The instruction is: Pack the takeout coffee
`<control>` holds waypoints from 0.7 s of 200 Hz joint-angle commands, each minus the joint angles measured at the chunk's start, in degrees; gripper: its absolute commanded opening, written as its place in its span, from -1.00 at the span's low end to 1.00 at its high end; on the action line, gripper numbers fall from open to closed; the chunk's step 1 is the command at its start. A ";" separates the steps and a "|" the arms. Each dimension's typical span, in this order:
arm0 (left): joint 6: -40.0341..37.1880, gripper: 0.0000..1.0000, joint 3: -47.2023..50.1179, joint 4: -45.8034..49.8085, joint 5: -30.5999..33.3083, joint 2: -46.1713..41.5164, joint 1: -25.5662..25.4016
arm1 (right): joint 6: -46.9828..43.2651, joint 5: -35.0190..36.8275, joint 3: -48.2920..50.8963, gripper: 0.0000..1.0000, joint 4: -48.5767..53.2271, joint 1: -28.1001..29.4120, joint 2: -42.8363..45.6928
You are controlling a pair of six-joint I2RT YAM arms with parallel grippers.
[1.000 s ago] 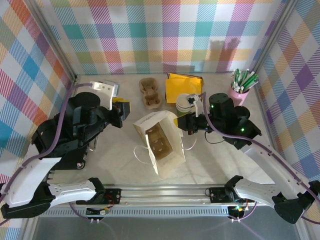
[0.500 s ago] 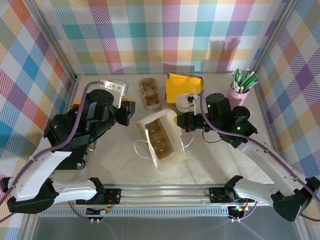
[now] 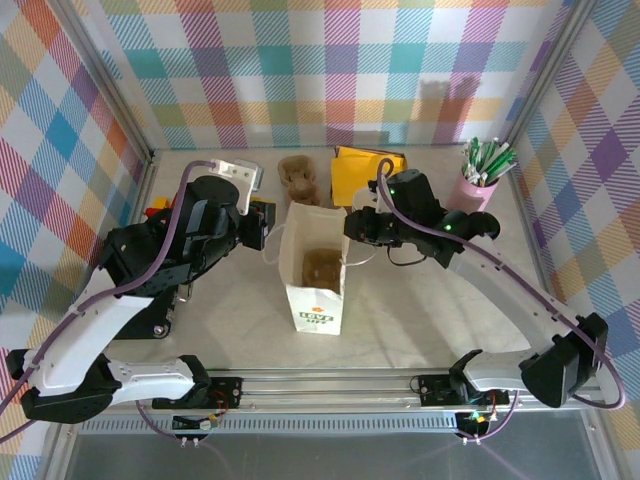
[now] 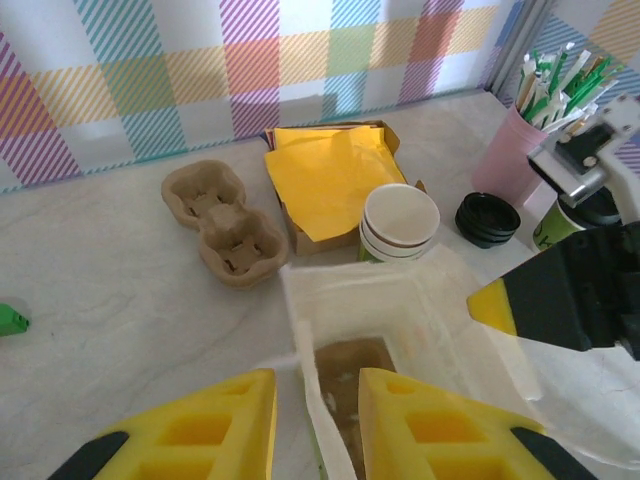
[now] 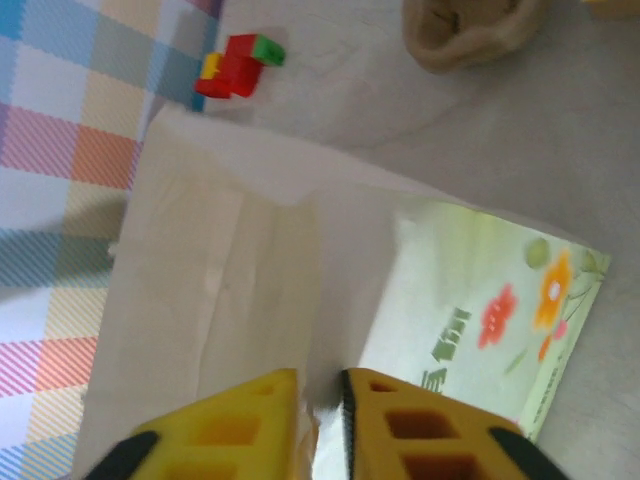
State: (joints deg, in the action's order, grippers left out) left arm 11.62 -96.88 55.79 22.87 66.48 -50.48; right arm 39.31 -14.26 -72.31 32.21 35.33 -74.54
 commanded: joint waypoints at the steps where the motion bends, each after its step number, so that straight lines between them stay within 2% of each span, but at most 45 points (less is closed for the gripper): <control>1: 0.78 -0.44 0.89 1.01 1.03 -1.11 1.06 | 0.33 0.17 -4.00 -0.40 3.50 -0.78 -1.18; 49: 0.62 -0.44 1.49 1.01 0.34 -1.75 2.19 | -5.30 3.38 -14.19 0.22 15.30 -4.10 -2.76; 73: -0.01 -0.42 1.91 1.24 -0.21 -1.95 2.82 | -9.34 8.06 -19.71 0.38 24.18 -7.40 -1.56; 101: -0.19 -0.36 3.21 1.60 -4.10 -1.53 3.42 | -14.00 13.76 -21.17 0.49 29.79 -14.90 1.59; 121: 0.22 -0.25 5.08 1.45 -8.57 -1.24 3.54 | -17.18 18.58 -19.21 0.56 31.40 -20.42 3.43; 140: 0.84 -0.06 7.47 1.16 -13.85 -0.96 3.50 | -19.69 18.97 -14.85 0.63 29.66 -26.85 5.13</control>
State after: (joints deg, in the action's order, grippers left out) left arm 12.27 -91.94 56.40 16.49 65.30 -47.57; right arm 25.19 0.12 -91.20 58.76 14.06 -71.24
